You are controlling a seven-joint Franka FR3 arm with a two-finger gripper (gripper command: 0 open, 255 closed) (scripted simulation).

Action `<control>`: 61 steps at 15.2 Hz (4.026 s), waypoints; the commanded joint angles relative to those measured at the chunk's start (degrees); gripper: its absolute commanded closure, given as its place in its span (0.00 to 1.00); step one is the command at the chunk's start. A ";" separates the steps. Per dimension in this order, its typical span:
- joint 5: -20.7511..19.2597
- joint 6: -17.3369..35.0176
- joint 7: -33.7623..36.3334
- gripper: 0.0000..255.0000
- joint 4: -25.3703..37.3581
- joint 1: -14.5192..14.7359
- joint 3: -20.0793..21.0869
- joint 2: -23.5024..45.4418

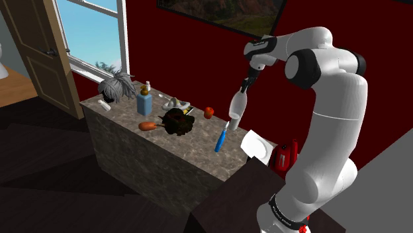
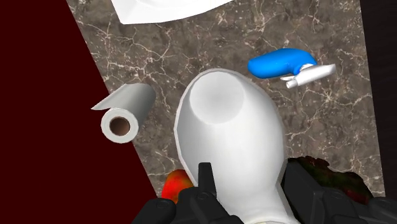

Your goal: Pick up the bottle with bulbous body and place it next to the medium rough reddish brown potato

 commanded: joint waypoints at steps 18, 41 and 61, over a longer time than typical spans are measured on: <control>-1.73 -11.93 2.76 1.00 9.86 0.51 -0.44 -2.49; -5.92 -11.75 30.71 1.00 13.19 19.80 7.59 -0.95; -5.50 -18.13 45.09 1.00 38.24 27.73 11.59 17.33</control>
